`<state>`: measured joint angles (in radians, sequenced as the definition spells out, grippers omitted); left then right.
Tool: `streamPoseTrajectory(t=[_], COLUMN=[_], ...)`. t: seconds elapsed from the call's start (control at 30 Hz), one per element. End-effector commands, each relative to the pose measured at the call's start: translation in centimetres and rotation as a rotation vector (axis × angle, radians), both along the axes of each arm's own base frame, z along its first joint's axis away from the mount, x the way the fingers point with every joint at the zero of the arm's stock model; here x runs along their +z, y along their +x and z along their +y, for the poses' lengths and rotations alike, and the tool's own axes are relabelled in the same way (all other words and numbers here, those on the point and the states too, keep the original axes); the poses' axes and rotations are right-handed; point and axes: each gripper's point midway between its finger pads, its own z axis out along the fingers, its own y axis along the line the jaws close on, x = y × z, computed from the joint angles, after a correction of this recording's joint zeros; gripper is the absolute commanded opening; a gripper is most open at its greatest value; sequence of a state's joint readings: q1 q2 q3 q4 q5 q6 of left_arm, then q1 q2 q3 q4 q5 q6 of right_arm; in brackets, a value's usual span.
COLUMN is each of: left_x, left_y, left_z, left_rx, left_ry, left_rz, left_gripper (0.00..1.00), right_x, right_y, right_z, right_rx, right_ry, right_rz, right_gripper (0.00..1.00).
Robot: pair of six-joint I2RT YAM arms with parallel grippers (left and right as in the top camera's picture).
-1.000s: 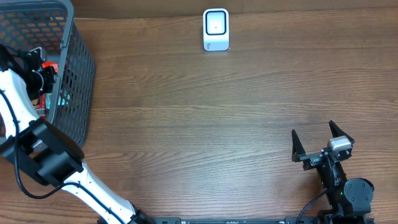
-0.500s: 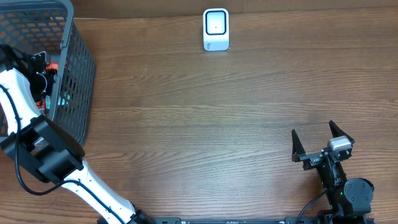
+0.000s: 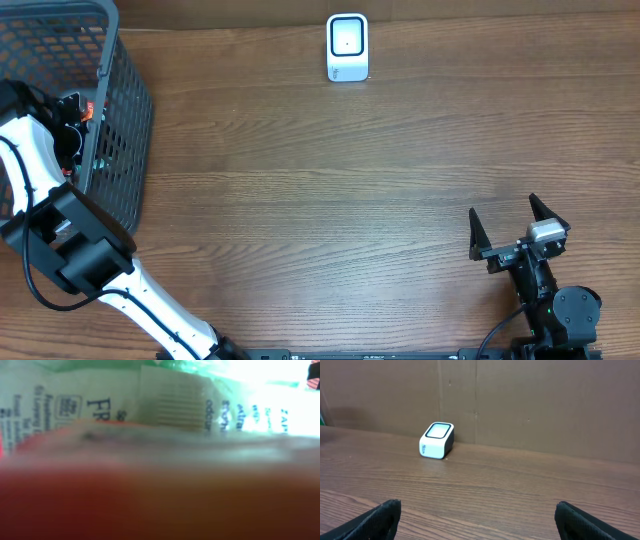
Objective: Scan the item barcode
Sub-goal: 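Grasp the teal-and-orange snack packet in the basket with the left gripper, then lift the packet out and carry it right toward the table centre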
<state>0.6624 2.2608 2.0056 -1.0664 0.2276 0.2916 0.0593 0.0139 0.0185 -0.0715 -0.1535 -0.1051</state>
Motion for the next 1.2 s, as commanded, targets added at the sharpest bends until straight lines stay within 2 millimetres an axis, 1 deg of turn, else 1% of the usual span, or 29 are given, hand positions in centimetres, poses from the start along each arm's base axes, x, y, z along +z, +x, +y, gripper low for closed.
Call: streamPoseTrajectory(t=[0.0, 0.07, 0.17, 0.27, 0.37, 0.4, 0.47, 0.5, 0.53, 0.63, 0.73, 0.8, 0.83, 0.9, 0.97, 1.07, 1.17], left_x=[0.6, 2.1, 5.3, 9.8, 14.8, 17.2, 20.6, 22.8, 26.3, 31.1, 34.5, 36.2, 36.9, 38.0, 38.5, 38.4, 37.2], left_y=[-0.1, 0.1, 0.6, 0.9, 0.7, 0.6, 0.3, 0.0, -0.9, -2.6, -4.2, -4.7, -4.9, -5.2, -5.4, -5.8, -6.2], left_z=[-0.3, 0.1, 0.4, 0.6, 0.6, 0.5, 0.3, 0.1, -0.3, -1.4, -3.0, -4.7, -5.9, -8.1, -9.9, -12.0, -13.9], left_rx=[0.003, 0.027, 0.057, 0.080, 0.095, 0.116, 0.145, 0.159, 0.193, 0.248, 0.289, 0.262, 0.235, 0.188, 0.158, 0.152, 0.161], left_ry=[-0.007, 0.003, 0.033, 0.083, 0.143, 0.166, 0.198, 0.220, 0.262, 0.308, 0.303, 0.289, 0.275, 0.253, 0.248, 0.259, 0.270], left_rz=[0.005, -0.018, -0.072, -0.155, -0.251, -0.300, -0.376, -0.423, -0.494, -0.593, -0.675, -0.722, -0.745, -0.773, -0.778, -0.750, -0.681], left_gripper=[0.44, 0.45, 0.45, 0.44, 0.44, 0.44, 0.44, 0.43, 0.44, 0.44, 0.43, 0.43, 0.43, 0.43, 0.43, 0.44, 0.43], right_x=[-0.2, -0.2, -0.2, -0.2, -0.2, -0.2, -0.2, -0.2, -0.2, -0.2, -0.2, -0.2, -0.2, -0.2, -0.2, -0.2, -0.2], right_y=[0.0, 0.0, 0.0, 0.0, 0.0, 0.0, 0.0, 0.0, 0.0, 0.0, 0.0, 0.0, 0.0, 0.0, 0.0, 0.0, 0.0], right_z=[0.0, 0.0, 0.0, 0.0, 0.0, 0.0, 0.0, 0.0, 0.0, 0.0, 0.0, 0.0, 0.0, 0.0, 0.0, 0.0, 0.0], right_rx=[0.001, 0.001, 0.001, 0.001, 0.001, 0.001, 0.001, 0.001, 0.001, 0.001, 0.001, 0.001, 0.001, 0.001, 0.001, 0.001, 0.001], right_ry=[0.000, 0.000, 0.000, 0.000, 0.000, -0.001, 0.000, 0.000, 0.000, 0.000, -0.001, 0.000, -0.001, 0.000, 0.000, -0.001, -0.001], right_rz=[-0.005, -0.005, -0.006, -0.005, -0.005, -0.005, -0.005, -0.006, -0.005, -0.006, -0.005, -0.005, -0.006, -0.006, -0.005, -0.005, -0.006], right_gripper=[1.00, 1.00, 1.00, 1.00, 1.00, 1.00, 1.00, 1.00, 1.00, 1.00, 1.00, 1.00, 1.00, 1.00, 1.00, 1.00, 1.00])
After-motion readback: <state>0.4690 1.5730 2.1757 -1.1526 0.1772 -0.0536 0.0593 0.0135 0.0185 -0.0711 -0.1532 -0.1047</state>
